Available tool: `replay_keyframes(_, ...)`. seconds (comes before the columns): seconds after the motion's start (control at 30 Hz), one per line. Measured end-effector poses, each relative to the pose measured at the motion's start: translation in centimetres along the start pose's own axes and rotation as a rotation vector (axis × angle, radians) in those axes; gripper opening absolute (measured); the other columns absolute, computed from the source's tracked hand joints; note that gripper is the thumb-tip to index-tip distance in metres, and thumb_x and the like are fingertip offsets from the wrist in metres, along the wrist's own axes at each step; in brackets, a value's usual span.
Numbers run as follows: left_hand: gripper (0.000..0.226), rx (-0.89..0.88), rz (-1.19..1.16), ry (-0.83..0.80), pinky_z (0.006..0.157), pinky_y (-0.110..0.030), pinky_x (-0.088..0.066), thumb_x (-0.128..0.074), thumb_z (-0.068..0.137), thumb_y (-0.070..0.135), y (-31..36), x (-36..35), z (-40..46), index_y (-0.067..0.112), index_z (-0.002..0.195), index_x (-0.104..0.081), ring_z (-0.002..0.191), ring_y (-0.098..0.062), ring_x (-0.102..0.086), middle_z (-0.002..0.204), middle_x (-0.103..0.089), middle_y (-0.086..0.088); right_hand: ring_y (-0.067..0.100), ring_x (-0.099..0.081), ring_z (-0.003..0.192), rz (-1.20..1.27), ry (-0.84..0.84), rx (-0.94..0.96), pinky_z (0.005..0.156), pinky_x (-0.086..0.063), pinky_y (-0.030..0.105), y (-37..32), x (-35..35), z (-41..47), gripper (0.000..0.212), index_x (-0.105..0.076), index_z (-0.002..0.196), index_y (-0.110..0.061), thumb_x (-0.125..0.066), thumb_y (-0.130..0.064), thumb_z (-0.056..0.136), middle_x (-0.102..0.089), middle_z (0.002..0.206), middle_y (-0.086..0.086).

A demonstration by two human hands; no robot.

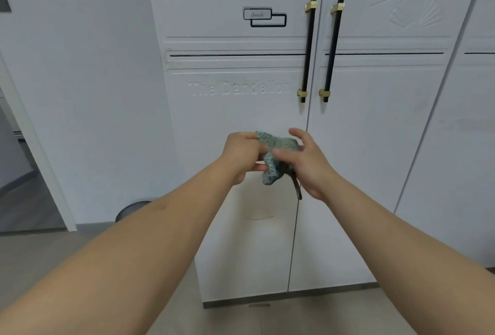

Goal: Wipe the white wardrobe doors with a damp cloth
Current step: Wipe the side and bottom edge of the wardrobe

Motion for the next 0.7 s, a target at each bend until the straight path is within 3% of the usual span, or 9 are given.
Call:
replay_keyframes(0.07, 0.020, -0.002, -0.028, -0.013, 0.072, -0.041, -0.064, -0.058, 0.091, -0.010, 0.1, -0.9, 0.5, 0.008, 0.095, -0.067, 0.081, -0.030, -0.076, 0.095, -0.075, -0.017, 0.022, -0.071, 0.103, -0.173, -0.051, 0.076, 0.086, -0.061, 0.037, 0.7, -0.5, -0.3, 0.067, -0.055, 0.132, -0.026, -0.079, 0.004, 0.078, -0.065, 0.118, 0.004)
replay_keyframes(0.2, 0.010, -0.017, -0.007, -0.051, 0.074, -0.037, -0.062, -0.065, 0.092, -0.002, 0.9, -2.2, 2.6, 0.008, 0.094, -0.066, 0.080, -0.025, -0.075, 0.092, -0.074, -0.013, 0.018, -0.073, 0.092, -0.277, 0.194, 0.124, 0.086, -0.061, 0.047, 1.6, 2.6, 2.3, 0.023, -0.074, 0.102, -0.028, -0.072, -0.011, 0.086, -0.075, 0.097, -0.005)
replay_keyframes(0.27, 0.001, -0.048, 0.074, -0.023, 0.071, -0.036, -0.058, -0.068, 0.087, 0.007, 1.5, -1.6, 4.0, 0.006, 0.087, -0.067, 0.080, -0.025, -0.071, 0.087, -0.071, -0.009, 0.017, -0.072, 0.089, -0.323, 0.306, 0.147, 0.086, -0.060, 0.046, 1.1, 4.4, 4.0, 0.017, -0.074, 0.093, -0.029, -0.067, -0.014, 0.090, -0.074, 0.092, -0.006)
replay_keyframes(0.33, 0.004, -0.163, 0.221, 0.116, 0.066, -0.030, -0.046, -0.064, 0.079, 0.014, 2.9, 0.4, 5.5, 0.011, 0.079, -0.067, 0.072, -0.020, -0.060, 0.075, -0.062, -0.006, 0.013, -0.068, 0.093, -0.383, 0.397, 0.202, 0.088, -0.059, 0.034, -0.4, 5.9, 5.7, 0.020, -0.071, 0.105, -0.028, -0.065, -0.014, 0.092, -0.069, 0.102, -0.008)
replay_keyframes(0.37, 0.008, -0.248, 0.349, 0.212, 0.067, -0.026, -0.043, -0.061, 0.079, 0.016, 3.8, 1.7, 5.9, 0.012, 0.078, -0.069, 0.073, -0.019, -0.058, 0.076, -0.062, -0.004, 0.009, -0.064, 0.093, -0.437, 0.419, 0.260, 0.086, -0.056, 0.020, -1.8, 6.2, 6.6, 0.025, -0.068, 0.115, -0.027, -0.064, -0.015, 0.093, -0.065, 0.107, -0.009)
replay_keyframes(0.43, 0.018, -0.430, 0.659, 0.444, 0.081, -0.027, -0.044, -0.059, 0.084, 0.016, 5.7, 4.2, 5.7, 0.015, 0.096, -0.072, 0.095, -0.021, -0.059, 0.104, -0.065, -0.002, 0.005, -0.057, 0.095, -0.579, 0.424, 0.415, 0.074, -0.039, 0.001, -5.2, 5.7, 8.5, 0.033, -0.065, 0.128, -0.023, -0.062, -0.017, 0.095, -0.061, 0.112, -0.009)
replay_keyframes(0.53, 0.054, -0.657, 1.095, 0.667, 0.108, -0.050, -0.033, -0.064, 0.084, 0.023, 7.2, 6.9, 5.7, 0.026, 0.137, -0.053, 0.137, -0.039, -0.033, 0.153, -0.031, -0.014, 0.015, -0.053, 0.101, -0.759, 0.461, 0.592, 0.077, -0.035, 0.013, -8.2, 3.6, 11.2, 0.030, -0.066, 0.126, -0.018, -0.061, -0.020, 0.097, -0.061, 0.114, 0.003)
replay_keyframes(0.6, 0.074, -0.661, 1.307, 0.637, 0.111, -0.059, -0.025, -0.071, 0.082, 0.028, 6.2, 8.2, 7.0, 0.034, 0.148, -0.038, 0.146, -0.045, -0.018, 0.163, -0.013, -0.018, 0.021, -0.054, 0.102, -0.869, 0.492, 0.648, 0.083, -0.036, 0.022, -7.6, 2.4, 12.1, 0.030, -0.066, 0.124, -0.016, -0.063, -0.021, 0.096, -0.057, 0.118, 0.008)
replay_keyframes(0.7, 0.090, -0.616, 1.412, 0.539, 0.116, -0.062, -0.018, -0.079, 0.081, 0.034, 3.9, 9.7, 8.4, 0.038, 0.154, -0.026, 0.150, -0.045, -0.008, 0.166, -0.003, -0.018, 0.017, -0.055, 0.098, -0.824, 0.438, 0.606, 0.083, -0.041, 0.028, -2.8, 2.1, 12.0, 0.029, -0.059, 0.122, -0.019, -0.065, -0.019, 0.093, -0.055, 0.114, -0.001)
Point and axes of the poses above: each hand's wrist, its own z-axis towards the middle knuckle, its own x-axis out of the back of the hand, y = z × x, the point moved 8 cm from there along z, towards the middle knuckle
